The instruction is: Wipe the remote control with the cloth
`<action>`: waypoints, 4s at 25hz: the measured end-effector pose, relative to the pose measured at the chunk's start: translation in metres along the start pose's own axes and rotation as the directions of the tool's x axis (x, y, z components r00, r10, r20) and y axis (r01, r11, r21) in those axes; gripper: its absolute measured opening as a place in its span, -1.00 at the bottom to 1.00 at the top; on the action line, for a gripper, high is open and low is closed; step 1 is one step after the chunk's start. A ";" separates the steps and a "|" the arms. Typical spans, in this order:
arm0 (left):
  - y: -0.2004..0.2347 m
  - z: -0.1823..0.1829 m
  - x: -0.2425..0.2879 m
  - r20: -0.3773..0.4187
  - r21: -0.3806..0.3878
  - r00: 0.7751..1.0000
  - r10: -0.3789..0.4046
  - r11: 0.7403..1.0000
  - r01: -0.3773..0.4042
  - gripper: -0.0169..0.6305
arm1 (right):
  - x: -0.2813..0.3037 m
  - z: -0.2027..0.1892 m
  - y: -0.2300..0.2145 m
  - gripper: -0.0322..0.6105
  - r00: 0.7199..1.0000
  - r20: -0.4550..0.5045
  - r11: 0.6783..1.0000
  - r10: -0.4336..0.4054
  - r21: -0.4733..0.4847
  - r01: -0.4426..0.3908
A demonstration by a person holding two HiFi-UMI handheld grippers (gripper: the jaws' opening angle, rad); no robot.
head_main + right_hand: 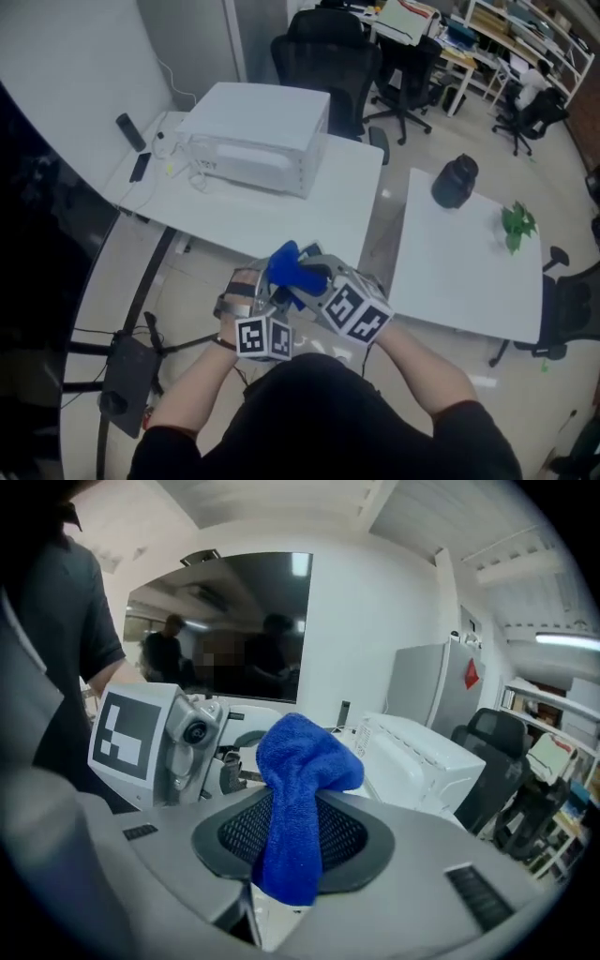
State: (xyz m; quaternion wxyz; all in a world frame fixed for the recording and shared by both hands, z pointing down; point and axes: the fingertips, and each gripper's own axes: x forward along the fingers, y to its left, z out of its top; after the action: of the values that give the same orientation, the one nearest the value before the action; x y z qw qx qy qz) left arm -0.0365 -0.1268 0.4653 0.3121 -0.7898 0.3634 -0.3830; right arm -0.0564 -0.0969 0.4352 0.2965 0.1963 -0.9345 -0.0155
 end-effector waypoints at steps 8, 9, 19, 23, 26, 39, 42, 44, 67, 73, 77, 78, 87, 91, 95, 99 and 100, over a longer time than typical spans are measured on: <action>0.001 -0.001 -0.025 0.055 0.019 0.998 -0.005 1.000 0.004 -0.32 | -0.014 -0.008 -0.020 -0.51 0.987 -0.047 0.988 -0.151 0.030 0.153; 0.001 -0.002 -0.027 0.055 0.011 0.998 -0.006 1.000 0.006 -0.32 | -0.017 -0.012 -0.026 -0.51 0.982 -0.055 0.983 -0.179 0.038 0.181; 0.002 -0.004 -0.027 0.054 -0.048 0.998 -0.024 0.998 0.026 -0.32 | -0.015 0.022 0.016 -0.51 0.996 0.013 0.993 -0.092 -0.069 0.092; 0.003 0.003 -0.031 0.077 -0.026 0.997 -0.017 0.999 0.019 -0.32 | -0.008 0.017 0.022 -0.51 0.998 -0.034 0.993 -0.054 -0.107 0.050; 0.003 0.006 -0.036 0.094 -0.013 0.996 -0.010 1.000 0.012 -0.32 | -0.017 0.007 0.005 -0.51 0.994 -0.046 0.993 -0.102 -0.066 0.099; 0.015 0.001 -0.039 0.123 -0.297 0.992 -0.020 0.953 0.056 -0.32 | -0.066 0.009 -0.052 -0.51 0.954 0.082 0.955 -0.288 0.104 0.279; 0.035 -0.004 -0.039 0.257 -0.758 0.966 -0.009 0.619 0.207 -0.32 | -0.082 0.021 -0.057 -0.51 0.901 0.302 0.926 -0.311 0.309 0.216; 0.051 -0.010 -0.040 0.399 -0.903 0.913 0.087 0.208 0.375 -0.32 | -0.085 0.019 -0.054 -0.51 0.859 0.399 0.886 -0.321 0.448 0.123; 0.052 0.026 -0.075 0.732 -0.492 0.605 0.313 -0.371 0.788 -0.32 | -0.072 0.043 -0.039 -0.51 0.860 0.474 0.939 -0.189 0.344 0.016; 0.090 0.010 -0.071 0.677 -0.494 0.607 0.416 -0.353 0.794 -0.32 | -0.053 0.040 0.021 -0.51 0.890 0.454 0.960 -0.029 0.262 -0.102; 0.085 0.020 -0.072 0.704 -0.484 0.596 0.386 -0.353 0.800 -0.32 | -0.042 0.036 0.033 -0.51 0.899 0.439 0.961 -0.001 0.250 -0.121; 0.081 0.022 -0.073 0.712 -0.481 0.594 0.374 -0.357 0.801 -0.32 | -0.043 0.036 0.030 -0.51 0.898 0.440 0.959 -0.009 0.258 -0.117; 0.041 0.039 -0.080 0.781 -0.515 0.590 0.204 -0.325 0.793 -0.32 | -0.076 0.035 -0.026 -0.51 0.870 0.459 0.943 -0.178 0.332 0.017; 0.039 0.033 -0.074 0.749 -0.581 0.636 0.188 -0.276 0.766 -0.32 | -0.080 0.032 -0.026 -0.51 0.869 0.454 0.941 -0.196 0.335 0.038; 0.034 0.019 -0.061 0.642 -0.751 0.754 0.139 -0.081 0.655 -0.32 | -0.086 0.022 -0.028 -0.51 0.866 0.421 0.937 -0.271 0.323 0.135; 0.022 -0.020 -0.034 0.302 -0.921 0.952 0.056 0.276 0.276 -0.32 | -0.082 -0.002 -0.026 -0.51 0.876 0.325 0.922 -0.356 0.277 0.272; 0.019 -0.032 -0.026 0.219 -0.922 0.974 0.052 0.338 0.189 -0.32 | -0.079 -0.008 -0.023 -0.51 0.880 0.303 0.919 -0.365 0.271 0.287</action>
State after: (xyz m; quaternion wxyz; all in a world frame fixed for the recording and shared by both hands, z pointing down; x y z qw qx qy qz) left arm -0.0810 -0.1224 0.4575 -0.1779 -0.8754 0.4484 -0.0322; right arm 0.0156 -0.0878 0.3945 0.0964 0.3769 -0.9212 0.0026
